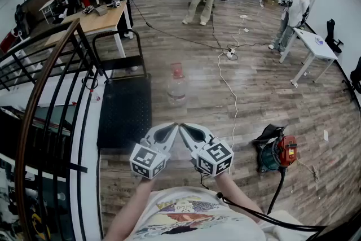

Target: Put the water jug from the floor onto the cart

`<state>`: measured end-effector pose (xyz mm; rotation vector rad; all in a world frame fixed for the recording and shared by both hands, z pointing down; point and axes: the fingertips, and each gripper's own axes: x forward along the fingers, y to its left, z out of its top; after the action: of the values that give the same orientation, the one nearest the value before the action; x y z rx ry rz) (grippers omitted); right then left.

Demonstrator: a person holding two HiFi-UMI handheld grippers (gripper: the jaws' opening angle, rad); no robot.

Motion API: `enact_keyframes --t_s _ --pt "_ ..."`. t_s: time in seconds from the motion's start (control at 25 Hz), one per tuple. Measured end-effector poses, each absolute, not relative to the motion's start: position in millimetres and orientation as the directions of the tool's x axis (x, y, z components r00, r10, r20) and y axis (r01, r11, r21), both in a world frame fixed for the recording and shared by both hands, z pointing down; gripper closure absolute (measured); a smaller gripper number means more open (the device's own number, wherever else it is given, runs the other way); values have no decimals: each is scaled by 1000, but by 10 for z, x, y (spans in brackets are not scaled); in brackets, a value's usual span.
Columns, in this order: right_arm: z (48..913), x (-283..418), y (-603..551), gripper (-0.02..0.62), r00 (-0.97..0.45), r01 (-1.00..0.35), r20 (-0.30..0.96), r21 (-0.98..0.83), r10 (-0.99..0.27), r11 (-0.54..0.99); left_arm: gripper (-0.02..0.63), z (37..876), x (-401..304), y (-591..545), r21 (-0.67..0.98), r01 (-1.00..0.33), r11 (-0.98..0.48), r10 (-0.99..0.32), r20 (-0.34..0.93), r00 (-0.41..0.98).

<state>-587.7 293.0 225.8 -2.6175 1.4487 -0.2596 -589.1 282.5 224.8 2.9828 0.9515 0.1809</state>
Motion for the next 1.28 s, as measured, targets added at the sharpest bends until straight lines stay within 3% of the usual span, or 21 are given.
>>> enact_keyframes --t_s 0.76,1.28 --pt "2242 -6020 2681 569 553 -799 102 -218 -827 -561 594 2201 -6061 2573 6 582 -813 579 118 807" --pt "2435 -6228 2395 569 596 -760 189 -180 -781 -624 594 2371 -6251 2280 34 607 -794 605 139 784"
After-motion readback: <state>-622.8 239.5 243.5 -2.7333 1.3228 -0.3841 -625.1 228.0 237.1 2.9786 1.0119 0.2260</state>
